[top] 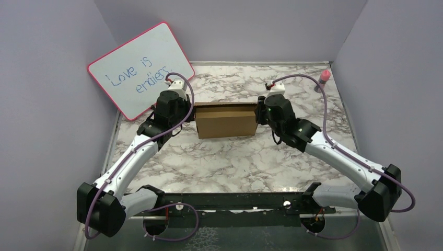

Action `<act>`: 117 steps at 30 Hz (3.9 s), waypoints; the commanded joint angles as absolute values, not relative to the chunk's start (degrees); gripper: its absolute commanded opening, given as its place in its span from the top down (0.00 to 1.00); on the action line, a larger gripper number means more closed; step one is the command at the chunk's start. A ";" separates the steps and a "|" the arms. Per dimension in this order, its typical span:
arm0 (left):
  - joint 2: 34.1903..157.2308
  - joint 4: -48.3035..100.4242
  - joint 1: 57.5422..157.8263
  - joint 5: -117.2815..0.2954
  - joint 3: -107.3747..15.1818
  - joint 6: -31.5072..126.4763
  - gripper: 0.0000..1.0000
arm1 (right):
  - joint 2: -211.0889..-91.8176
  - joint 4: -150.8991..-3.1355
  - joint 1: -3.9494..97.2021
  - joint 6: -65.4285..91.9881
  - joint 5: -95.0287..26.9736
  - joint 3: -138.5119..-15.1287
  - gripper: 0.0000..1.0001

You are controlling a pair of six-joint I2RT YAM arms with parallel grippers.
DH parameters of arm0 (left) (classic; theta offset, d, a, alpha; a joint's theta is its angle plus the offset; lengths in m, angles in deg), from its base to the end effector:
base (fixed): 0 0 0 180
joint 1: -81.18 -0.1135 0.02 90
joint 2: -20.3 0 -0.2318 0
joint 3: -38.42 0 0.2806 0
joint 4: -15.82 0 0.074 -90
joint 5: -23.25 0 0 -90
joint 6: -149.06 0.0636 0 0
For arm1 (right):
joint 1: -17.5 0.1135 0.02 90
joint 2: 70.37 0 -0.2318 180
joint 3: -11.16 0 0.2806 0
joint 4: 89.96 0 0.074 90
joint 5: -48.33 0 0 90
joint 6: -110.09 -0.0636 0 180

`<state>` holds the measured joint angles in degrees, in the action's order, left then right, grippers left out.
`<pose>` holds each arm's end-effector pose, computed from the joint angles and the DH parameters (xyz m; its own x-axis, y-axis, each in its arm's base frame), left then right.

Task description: Fold the paper box

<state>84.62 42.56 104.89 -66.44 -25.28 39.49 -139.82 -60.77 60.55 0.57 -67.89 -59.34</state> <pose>0.2950 -0.1299 0.2561 -0.5326 -0.1319 -0.8360 0.2421 0.9228 -0.2998 0.2638 0.2080 0.2739 -0.4343 0.0045 -0.9007 -0.1937 0.9761 0.0982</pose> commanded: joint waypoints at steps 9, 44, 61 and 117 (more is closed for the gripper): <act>86.60 54.45 105.71 -66.31 -19.60 38.50 1.00 | -141.03 -62.72 58.21 2.94 -69.27 -67.29 0.60; 73.23 50.40 99.91 -55.69 -20.69 31.28 0.37 | -151.25 -64.64 53.10 16.06 -33.18 -79.57 0.46; 74.26 28.52 99.83 -51.92 -6.14 27.14 0.50 | -170.14 -58.97 53.22 27.57 -5.76 -99.44 0.31; 81.17 11.10 99.86 -52.78 0.44 19.17 0.69 | -166.72 -68.88 75.60 68.78 -46.45 -79.16 0.99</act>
